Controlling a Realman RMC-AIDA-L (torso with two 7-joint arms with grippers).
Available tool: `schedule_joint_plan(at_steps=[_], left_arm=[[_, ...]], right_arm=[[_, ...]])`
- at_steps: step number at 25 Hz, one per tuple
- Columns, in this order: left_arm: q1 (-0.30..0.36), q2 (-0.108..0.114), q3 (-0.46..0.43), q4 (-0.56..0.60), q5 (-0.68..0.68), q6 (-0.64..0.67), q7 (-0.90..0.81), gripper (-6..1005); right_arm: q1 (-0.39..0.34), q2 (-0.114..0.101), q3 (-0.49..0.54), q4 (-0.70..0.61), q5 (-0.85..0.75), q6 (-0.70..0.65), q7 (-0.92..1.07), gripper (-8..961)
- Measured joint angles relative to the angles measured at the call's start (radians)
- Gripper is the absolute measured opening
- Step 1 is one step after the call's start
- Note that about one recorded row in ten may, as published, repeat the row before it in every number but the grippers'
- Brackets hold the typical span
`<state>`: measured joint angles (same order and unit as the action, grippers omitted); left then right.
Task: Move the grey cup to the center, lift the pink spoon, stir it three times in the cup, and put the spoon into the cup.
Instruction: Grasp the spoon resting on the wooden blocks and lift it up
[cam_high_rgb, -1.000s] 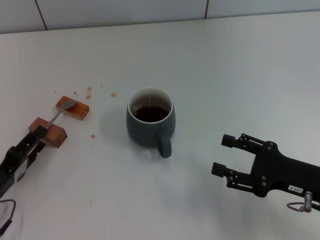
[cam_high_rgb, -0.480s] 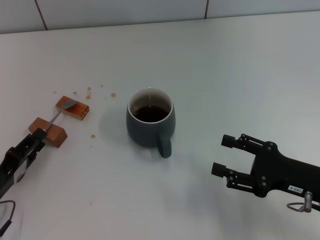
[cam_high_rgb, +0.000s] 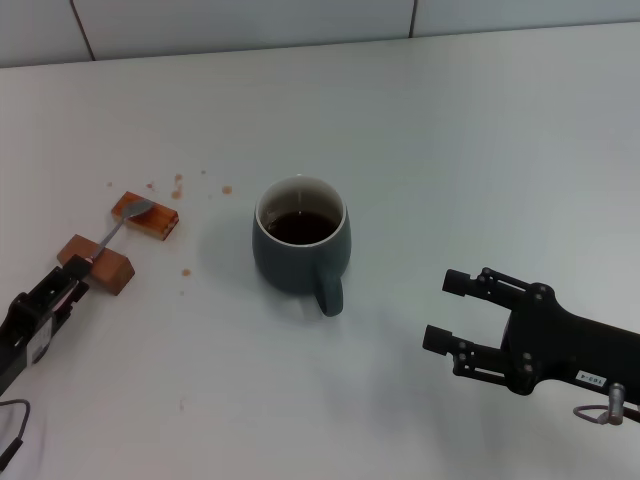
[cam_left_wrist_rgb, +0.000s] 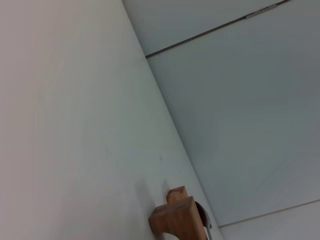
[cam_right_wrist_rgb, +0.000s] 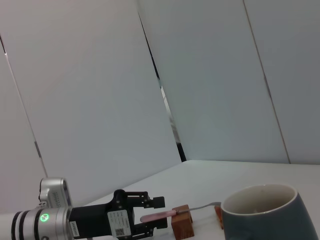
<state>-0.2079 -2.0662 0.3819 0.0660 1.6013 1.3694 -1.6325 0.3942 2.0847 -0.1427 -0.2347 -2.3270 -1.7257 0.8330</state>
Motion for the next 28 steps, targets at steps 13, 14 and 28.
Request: schedule_joint_plan(at_steps=[13,14,28], left_arm=[[-0.001,0.0,0.002,0.0,0.002,-0.015,-0.003,356],[-0.001,0.0,0.002,-0.001,0.002,-0.015,-0.004,357],[-0.004,0.0,0.004,-0.003,0.007,-0.016,-0.006,350]], right_arm=[[0.0,0.0,0.0,0.0,0.0,0.0,0.0,786],[0.0,0.0,0.0,0.0,0.0,0.0,0.0,786],[0.0,0.0,0.0,0.0,0.0,0.0,0.0,787]])
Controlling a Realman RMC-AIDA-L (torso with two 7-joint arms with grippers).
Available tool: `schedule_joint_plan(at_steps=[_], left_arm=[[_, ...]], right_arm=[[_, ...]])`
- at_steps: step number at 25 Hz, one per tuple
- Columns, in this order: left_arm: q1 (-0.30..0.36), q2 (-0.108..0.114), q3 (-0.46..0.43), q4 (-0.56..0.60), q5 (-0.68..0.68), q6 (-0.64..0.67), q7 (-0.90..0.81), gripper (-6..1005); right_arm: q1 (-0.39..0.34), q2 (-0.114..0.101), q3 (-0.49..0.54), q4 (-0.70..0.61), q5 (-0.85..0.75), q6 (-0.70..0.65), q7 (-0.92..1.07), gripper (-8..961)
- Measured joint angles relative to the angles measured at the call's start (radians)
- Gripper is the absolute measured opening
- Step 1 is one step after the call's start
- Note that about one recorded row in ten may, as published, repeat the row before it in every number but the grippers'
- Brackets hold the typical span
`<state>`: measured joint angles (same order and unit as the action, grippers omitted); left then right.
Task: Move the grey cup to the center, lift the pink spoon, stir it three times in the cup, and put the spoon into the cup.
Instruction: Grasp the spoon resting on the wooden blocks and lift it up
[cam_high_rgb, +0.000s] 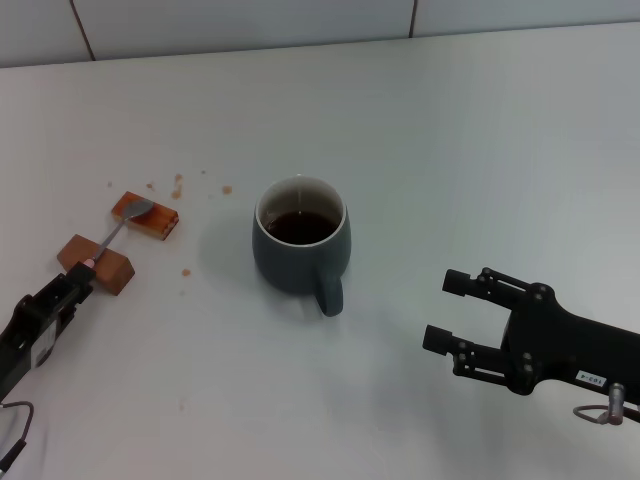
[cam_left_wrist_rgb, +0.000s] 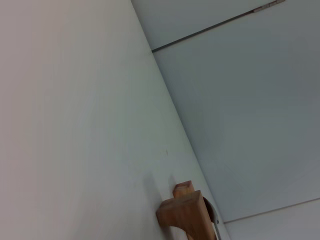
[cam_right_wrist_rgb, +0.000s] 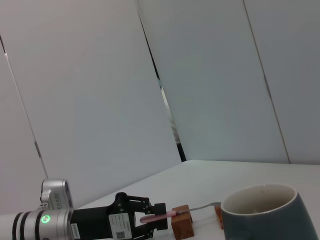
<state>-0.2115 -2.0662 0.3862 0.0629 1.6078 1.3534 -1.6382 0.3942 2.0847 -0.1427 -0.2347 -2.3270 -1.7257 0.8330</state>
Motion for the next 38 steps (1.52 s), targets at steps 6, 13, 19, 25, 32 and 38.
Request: schedule_joint_plan(at_steps=[6,13,19,25,32,38], left_arm=[[0.0,0.0,0.0,0.0,0.0,-0.001,0.0,332],[0.0,0.0,-0.001,0.0,0.0,-0.002,0.0,279],[0.0,0.0,-0.001,0.0,0.0,-0.002,0.0,241],[0.0,0.0,0.003,0.0,0.0,-0.002,-0.009,234],[0.0,0.0,0.005,-0.011,0.0,0.0,-0.009,227],[-0.001,0.0,0.005,-0.011,0.0,0.0,-0.009,220]], right_arm=[[0.0,0.0,0.0,0.0,0.0,0.0,0.0,787],[0.0,0.0,0.0,0.0,0.0,0.0,0.0,787],[0.001,0.0,0.0,0.0,0.0,0.0,0.0,787],[0.001,0.0,-0.001,0.0,0.0,0.0,0.0,787],[0.006,-0.001,-0.002,0.0,0.0,0.0,0.003,787],[0.006,-0.001,-0.002,-0.002,0.0,0.0,0.009,787]])
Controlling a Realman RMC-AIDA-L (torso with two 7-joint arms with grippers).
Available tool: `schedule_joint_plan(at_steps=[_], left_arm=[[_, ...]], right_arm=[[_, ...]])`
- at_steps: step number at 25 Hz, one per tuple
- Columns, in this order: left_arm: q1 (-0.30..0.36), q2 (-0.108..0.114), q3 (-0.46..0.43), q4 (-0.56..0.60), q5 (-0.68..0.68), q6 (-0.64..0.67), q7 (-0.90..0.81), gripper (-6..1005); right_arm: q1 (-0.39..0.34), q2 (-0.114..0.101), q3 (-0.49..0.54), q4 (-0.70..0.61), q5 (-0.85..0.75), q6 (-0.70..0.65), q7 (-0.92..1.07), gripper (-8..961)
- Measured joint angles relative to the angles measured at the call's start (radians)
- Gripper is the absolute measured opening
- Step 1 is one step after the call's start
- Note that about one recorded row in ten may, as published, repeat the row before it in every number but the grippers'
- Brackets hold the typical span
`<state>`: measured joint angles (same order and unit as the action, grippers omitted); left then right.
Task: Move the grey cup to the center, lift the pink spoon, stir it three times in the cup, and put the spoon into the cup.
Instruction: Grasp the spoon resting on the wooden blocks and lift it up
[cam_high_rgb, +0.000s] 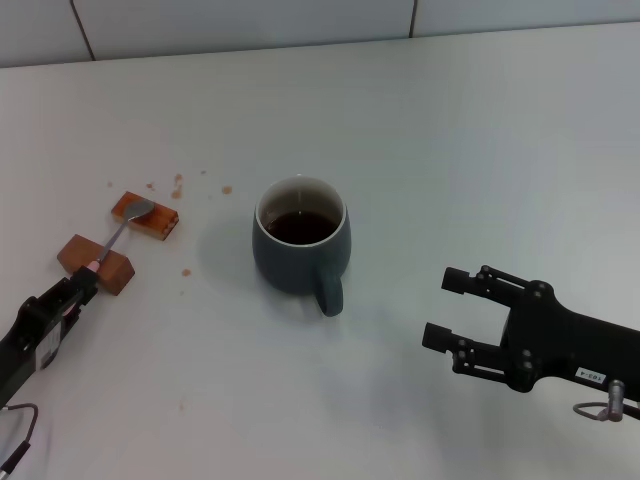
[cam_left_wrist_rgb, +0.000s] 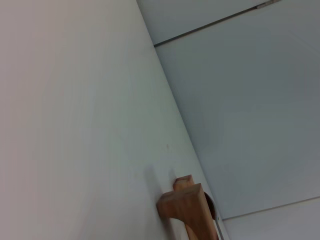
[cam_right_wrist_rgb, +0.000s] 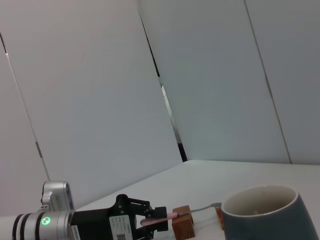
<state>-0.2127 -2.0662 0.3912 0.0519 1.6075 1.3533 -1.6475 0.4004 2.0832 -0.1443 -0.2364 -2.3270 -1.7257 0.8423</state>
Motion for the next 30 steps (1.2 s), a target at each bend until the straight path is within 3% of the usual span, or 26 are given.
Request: schedule_joint_plan(at_steps=[14,25,30], left_arm=[[-0.008,-0.001,0.004,0.001,0.002,-0.007,0.011,205],[-0.023,-0.002,0.053,0.008,0.001,-0.019,0.024,138],[-0.025,0.001,0.07,0.045,0.004,0.053,0.04,139]], right_arm=[[0.003,0.0,0.0,0.002,0.0,0.002,0.005,786],[0.006,0.001,-0.012,0.002,0.0,0.011,0.017,786],[0.007,0.001,-0.012,0.002,0.0,0.011,0.018,786]])
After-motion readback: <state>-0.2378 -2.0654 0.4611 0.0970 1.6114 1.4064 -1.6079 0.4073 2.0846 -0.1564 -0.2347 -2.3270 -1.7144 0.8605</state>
